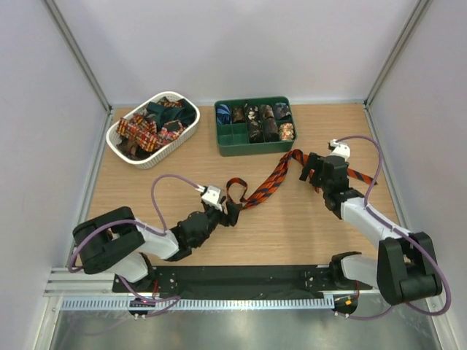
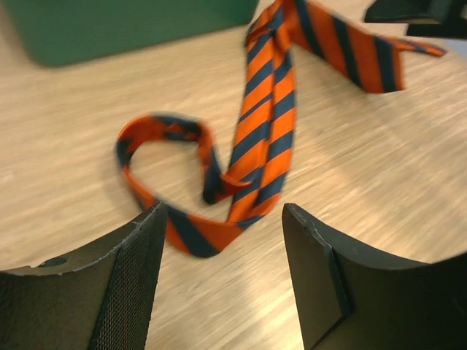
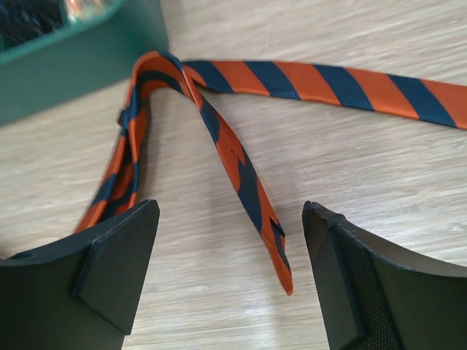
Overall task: Roll the ties
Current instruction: Move the tie to the center of the board, then flatten the tie
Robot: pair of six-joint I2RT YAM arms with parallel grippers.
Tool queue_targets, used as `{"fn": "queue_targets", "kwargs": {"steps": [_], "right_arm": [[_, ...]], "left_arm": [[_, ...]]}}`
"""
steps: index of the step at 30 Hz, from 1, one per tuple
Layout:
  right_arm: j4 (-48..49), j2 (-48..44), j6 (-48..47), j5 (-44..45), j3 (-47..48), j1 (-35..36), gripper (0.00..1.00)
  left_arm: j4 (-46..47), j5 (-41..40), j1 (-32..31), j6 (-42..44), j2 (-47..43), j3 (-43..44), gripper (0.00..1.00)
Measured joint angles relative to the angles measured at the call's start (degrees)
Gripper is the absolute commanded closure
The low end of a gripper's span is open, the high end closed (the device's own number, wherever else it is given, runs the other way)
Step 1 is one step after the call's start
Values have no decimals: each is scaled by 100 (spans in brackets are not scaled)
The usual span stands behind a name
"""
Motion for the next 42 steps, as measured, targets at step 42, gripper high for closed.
{"fn": "queue_targets", "kwargs": {"steps": [42], "right_arm": [[-2070,1182,2461,162,1211,-201,15]], "left_arm": [[-6603,109,960,-1318,1117,4273,17]]}}
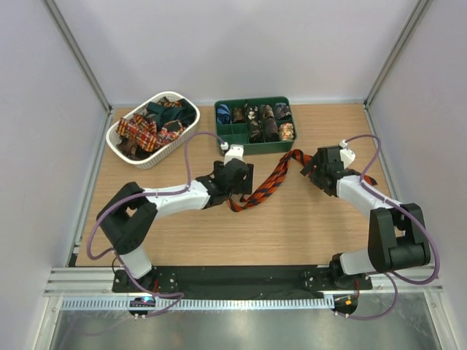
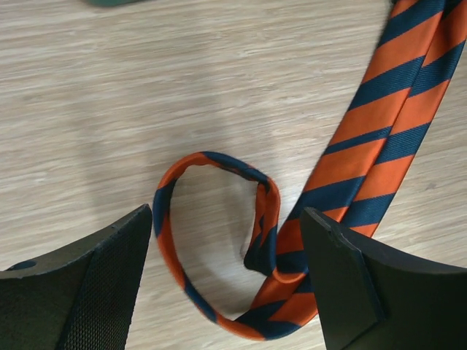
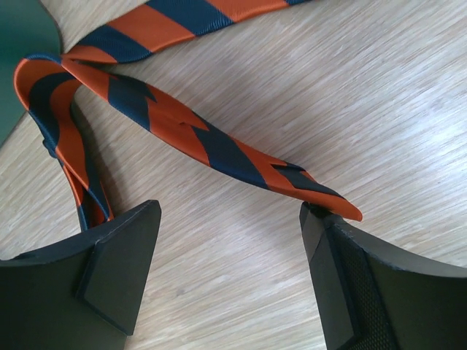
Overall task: Roll the ties
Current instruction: Flatten the tie
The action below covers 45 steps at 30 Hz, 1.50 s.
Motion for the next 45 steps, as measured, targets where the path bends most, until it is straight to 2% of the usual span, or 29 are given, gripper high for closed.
{"fn": "queue_targets", "kwargs": {"steps": [2,8,13,20,26,31,34,39,43,45], "right_arm": [[44,-33,-37,72,-20,0,15],[48,-107,-170,133,-35,0,15],[72,-155,-269,181,-46,-2,15],[109,-155,-291,186,-46,-2,15],[153,-155,-293,190,-46,-2,15],[173,-155,-295,197,-46,-24,15],[173,-155,-295,197,-46,-37,15],[195,-153,-295,195,-46,-55,16],[240,-149,-319,195,-46,-72,15],[295,-111,-341,186,-46,-85,16]], "left_arm": [[-33,55,2,35,192,192,18],[-278,74,33,280,822,894,28],[-507,116,44,422,831,925,32],[-656,442,44,197,654,925,36],[-695,732,114,-111,793,1040,47],[-702,960,315,-308,953,1075,52],[-776,1119,448,-402,1134,1211,62],[-772,1283,599,-448,1519,1497,100],[-662,1325,649,-382,1504,1381,100],[-354,1316,654,-326,1298,1023,100]]}}
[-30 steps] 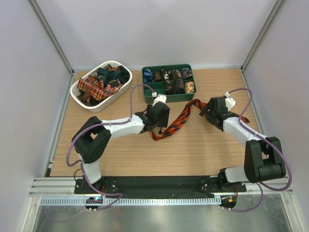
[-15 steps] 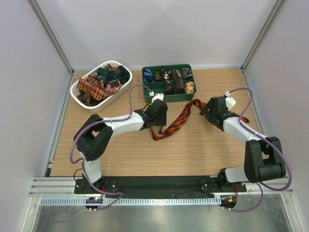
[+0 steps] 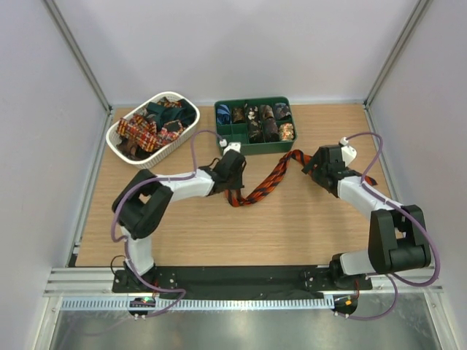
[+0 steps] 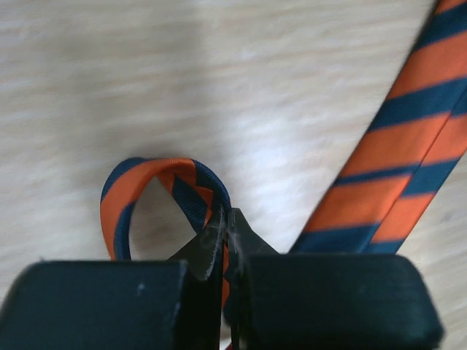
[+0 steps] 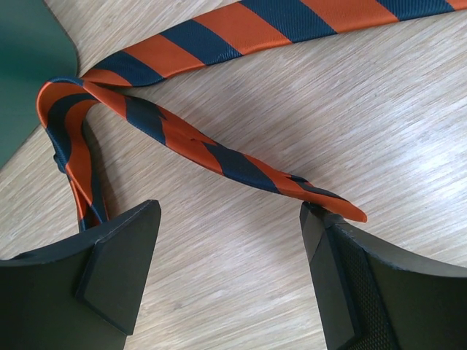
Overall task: Roll the ties
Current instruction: Flatten the tie
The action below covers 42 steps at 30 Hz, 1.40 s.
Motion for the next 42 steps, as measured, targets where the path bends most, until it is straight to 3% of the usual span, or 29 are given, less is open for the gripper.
{"fn": "queue_targets", "kwargs": {"steps": [5,10,17,26,33,38,42], "right_arm": [[155,146,-39,-184,-33,-122,21],[308,262,-55,-356,-155,-221,21],[551,730,-37,-599,-122,-479,22],[820,1082,-4,-667,122,-649,21],[684,232,107,-750,-494,-903,6],[584,-575,374,-1095,-763,-903,8],[592,-612,610,-1303,-772,-835,15]], "left_arm": [[758,-289,-17,243,-1563,-1488,100],[1937,-621,-52,450,-3241,-2227,100],[3598,-883,-229,590,-4603,-3733,100],[3834,-1394,-234,883,-6323,-4621,100],[4293,-1554,-234,804,-6778,-5482,100],[4284,-1567,-234,772,-6690,-6000,100],[4266,-1631,-234,767,-7101,-6033,100]]}}
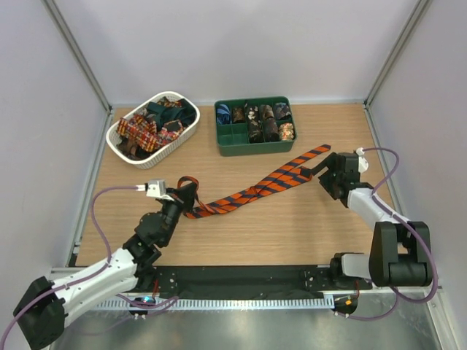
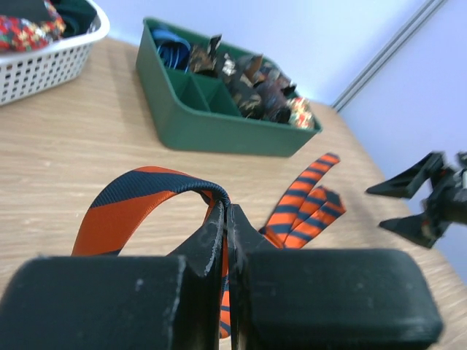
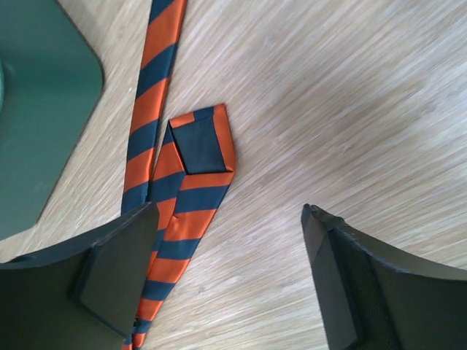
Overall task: Roll the ties
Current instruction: Flatten the tie
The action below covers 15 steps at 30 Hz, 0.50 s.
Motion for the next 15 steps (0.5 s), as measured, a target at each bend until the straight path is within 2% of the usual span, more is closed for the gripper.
{"fn": "queue_targets", "kwargs": {"steps": [5,8,9,10,14,15], "right_arm": [[55,407,243,-46,13,205,29],[184,824,367,-92,26,302,33],[304,905,407,-103,81,302,40],[382,992,411,-105,133,308,43],[750,1464,503,-127,345,343,46],[826,1561,518,-129,404,350,50]], "left_arm": [[-179,-118,0,2,-555,0,99],[-282,-179,0,2,-695,0,100],[-321,-197,0,2,-723,-2,100],[-358,-214,0,4,-748,-2,99],[-540,-286,0,2,-833,-4,100],[-584,-315,0,2,-868,-4,100]]}}
